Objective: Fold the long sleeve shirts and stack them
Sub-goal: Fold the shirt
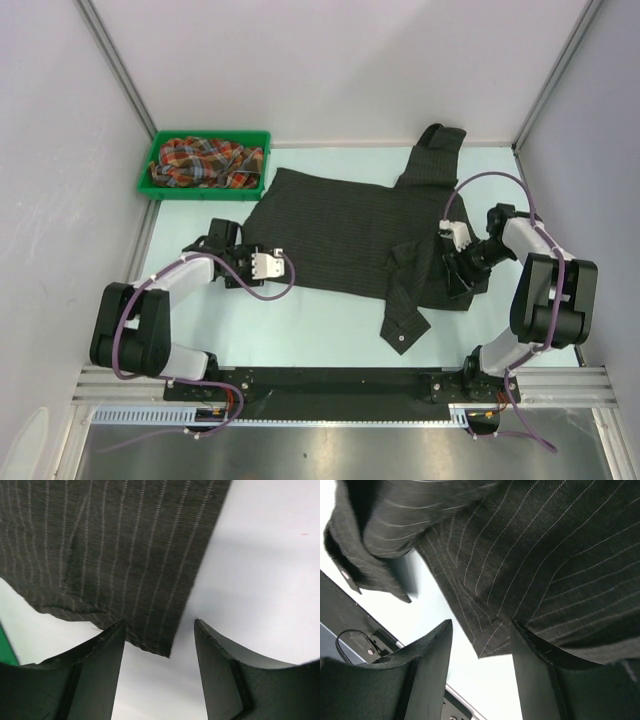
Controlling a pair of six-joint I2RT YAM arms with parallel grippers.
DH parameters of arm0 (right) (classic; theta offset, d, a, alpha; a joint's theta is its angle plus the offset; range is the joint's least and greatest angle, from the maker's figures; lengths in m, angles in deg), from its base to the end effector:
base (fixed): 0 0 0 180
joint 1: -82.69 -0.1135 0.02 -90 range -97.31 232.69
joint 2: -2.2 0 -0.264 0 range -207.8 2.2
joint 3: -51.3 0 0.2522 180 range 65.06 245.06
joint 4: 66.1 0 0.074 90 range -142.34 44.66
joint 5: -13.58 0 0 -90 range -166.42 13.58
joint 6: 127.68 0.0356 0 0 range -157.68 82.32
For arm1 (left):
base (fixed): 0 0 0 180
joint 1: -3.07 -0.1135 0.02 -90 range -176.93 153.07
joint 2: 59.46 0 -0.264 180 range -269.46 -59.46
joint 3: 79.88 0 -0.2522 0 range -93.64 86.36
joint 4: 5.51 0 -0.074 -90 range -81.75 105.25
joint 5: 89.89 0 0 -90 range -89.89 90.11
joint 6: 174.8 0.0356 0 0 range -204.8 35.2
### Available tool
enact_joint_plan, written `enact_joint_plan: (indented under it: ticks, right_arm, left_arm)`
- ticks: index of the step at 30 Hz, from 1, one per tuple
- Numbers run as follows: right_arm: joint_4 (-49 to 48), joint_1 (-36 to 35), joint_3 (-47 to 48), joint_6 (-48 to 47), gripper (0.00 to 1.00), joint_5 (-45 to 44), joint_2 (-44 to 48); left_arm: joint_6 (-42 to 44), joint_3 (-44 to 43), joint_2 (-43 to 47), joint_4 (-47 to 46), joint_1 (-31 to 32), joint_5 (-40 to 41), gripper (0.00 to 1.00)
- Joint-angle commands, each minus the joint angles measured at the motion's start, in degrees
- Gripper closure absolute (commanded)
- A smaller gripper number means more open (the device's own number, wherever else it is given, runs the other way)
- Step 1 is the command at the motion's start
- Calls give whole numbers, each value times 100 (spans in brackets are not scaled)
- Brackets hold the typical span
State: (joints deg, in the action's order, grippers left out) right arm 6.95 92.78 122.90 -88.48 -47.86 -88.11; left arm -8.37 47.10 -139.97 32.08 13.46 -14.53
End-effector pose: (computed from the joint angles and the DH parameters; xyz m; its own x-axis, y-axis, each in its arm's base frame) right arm 0.2561 -0.0283 0.1914 -0.7524 -0.5575 -0.3509 -0.6562 0.6806 0.3258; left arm 0.2402 -0.0532 0.1591 0.0621 0.9448 -0.3217 0.9326 0.0598 0.3558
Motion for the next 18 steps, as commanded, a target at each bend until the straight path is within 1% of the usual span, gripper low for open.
enact_joint_plan:
  ticks: [1, 4, 7, 8, 10, 11, 12, 13, 16, 18]
  right_arm:
    - [-181, -24, -133, 212, 46, -43, -224]
    - [-346, -51, -335, 229, 46, -236, -330]
    - [-593, -7, -467, 308, 52, -517, -479]
    - [-646, 11, -476, 343, 55, -622, -514]
    - [-725, 107, -476, 387, 56, -728, -593]
    - [-760, 134, -476, 387, 57, -816, -611]
    - [-822, 151, -502, 387, 57, -877, -620]
    - [-874, 169, -520, 405, 58, -956, -638]
    - [-1050, 178, -625, 422, 60, -1316, -751]
    - [-1199, 195, -713, 431, 61, -1457, -822]
  left_arm:
    - [347, 15, -245, -450, 77, 197, 37]
    - [303, 7, -386, -573, 112, 215, 38]
    - [250, 7, -465, -608, 156, 233, 42]
    - [259, 41, -457, -608, 173, 250, 47]
    - [285, 94, -422, -617, 200, 268, 55]
    - [312, 155, -352, -582, 209, 259, 67]
    - [329, 182, -308, -556, 209, 242, 72]
    - [382, 200, -264, -503, 209, 224, 81]
    - [435, 305, -27, -83, 244, 137, 95]
    - [452, 384, 298, 129, 331, 75, 97]
